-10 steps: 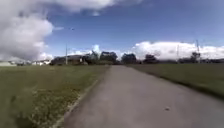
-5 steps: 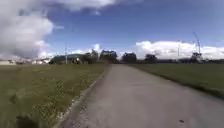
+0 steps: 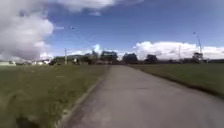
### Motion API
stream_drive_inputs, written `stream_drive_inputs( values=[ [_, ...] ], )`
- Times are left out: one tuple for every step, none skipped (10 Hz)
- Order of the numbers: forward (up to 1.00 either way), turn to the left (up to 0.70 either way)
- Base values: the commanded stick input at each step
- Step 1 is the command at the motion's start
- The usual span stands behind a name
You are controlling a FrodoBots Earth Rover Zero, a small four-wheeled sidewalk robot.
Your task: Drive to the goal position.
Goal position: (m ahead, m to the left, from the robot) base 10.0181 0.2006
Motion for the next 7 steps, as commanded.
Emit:
stream_drive_inputs(
  values=[
    [0.70, 0.00],
    [0.70, 0.00],
    [0.70, 0.00],
    [0.70, 0.00],
    [0.70, 0.00],
    [0.70, 0.00],
    [0.70, 0.00]
  ],
)
